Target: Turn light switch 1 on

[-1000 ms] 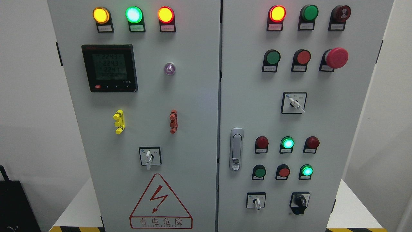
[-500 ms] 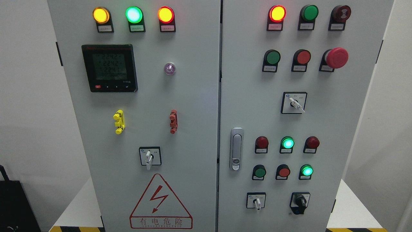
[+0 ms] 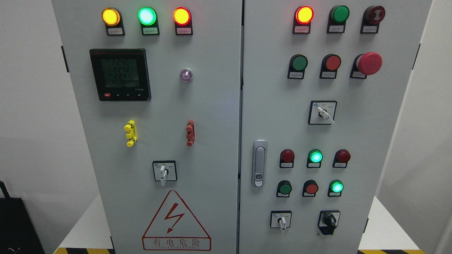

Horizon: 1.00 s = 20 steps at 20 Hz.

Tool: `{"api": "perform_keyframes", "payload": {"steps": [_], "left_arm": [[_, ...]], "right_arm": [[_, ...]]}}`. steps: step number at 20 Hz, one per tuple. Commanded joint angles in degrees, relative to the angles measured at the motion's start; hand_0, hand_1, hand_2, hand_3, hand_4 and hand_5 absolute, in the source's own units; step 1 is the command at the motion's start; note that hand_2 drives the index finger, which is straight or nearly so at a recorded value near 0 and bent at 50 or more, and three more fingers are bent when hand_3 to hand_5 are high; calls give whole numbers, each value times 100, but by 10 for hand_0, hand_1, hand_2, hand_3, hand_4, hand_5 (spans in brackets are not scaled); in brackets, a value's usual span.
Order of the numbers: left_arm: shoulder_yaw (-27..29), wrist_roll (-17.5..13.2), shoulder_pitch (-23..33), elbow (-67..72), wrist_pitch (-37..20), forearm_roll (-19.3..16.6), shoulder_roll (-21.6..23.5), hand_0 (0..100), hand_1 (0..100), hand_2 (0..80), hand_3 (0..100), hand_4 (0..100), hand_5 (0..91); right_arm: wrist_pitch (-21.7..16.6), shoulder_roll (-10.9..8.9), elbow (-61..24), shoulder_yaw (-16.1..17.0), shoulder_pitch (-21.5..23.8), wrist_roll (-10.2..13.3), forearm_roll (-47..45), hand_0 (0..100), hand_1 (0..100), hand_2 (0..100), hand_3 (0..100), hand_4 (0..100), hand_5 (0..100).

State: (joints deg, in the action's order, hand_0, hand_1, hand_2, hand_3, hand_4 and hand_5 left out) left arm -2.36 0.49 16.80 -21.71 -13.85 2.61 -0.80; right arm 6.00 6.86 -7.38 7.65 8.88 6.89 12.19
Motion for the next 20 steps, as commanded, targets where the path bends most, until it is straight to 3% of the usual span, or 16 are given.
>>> {"api": "perform_keyframes", "payload": {"steps": [1, 8, 12, 17, 20], "left_arm": [[165, 57, 632, -2688, -722, -6, 308, 292, 89, 0, 170, 229, 0], [429, -22, 694, -4946, -918, -41, 422, 319, 153, 48, 262, 332, 0], [614, -118, 685, -6036, -900, -620, 370, 333, 171, 98, 315, 398, 0], [474, -426, 650, -7249, -900, -638, 352, 368, 241, 194, 392, 488, 107], [219, -427, 614, -7838, -900, -647, 474, 386, 279, 227, 418, 522, 153]], "right_arm": [[-3, 0, 0, 0, 0, -3, 2, 49, 0, 0, 0, 0, 0], [-3, 0, 0, 0, 0, 6, 2, 49, 0, 0, 0, 0, 0], [-3, 0, 0, 0, 0, -3, 2, 49, 0, 0, 0, 0, 0], [-3, 0, 0, 0, 0, -3, 2, 49, 0, 0, 0, 0, 0], [-3, 0, 0, 0, 0, -3, 2, 49, 0, 0, 0, 0, 0]]}}
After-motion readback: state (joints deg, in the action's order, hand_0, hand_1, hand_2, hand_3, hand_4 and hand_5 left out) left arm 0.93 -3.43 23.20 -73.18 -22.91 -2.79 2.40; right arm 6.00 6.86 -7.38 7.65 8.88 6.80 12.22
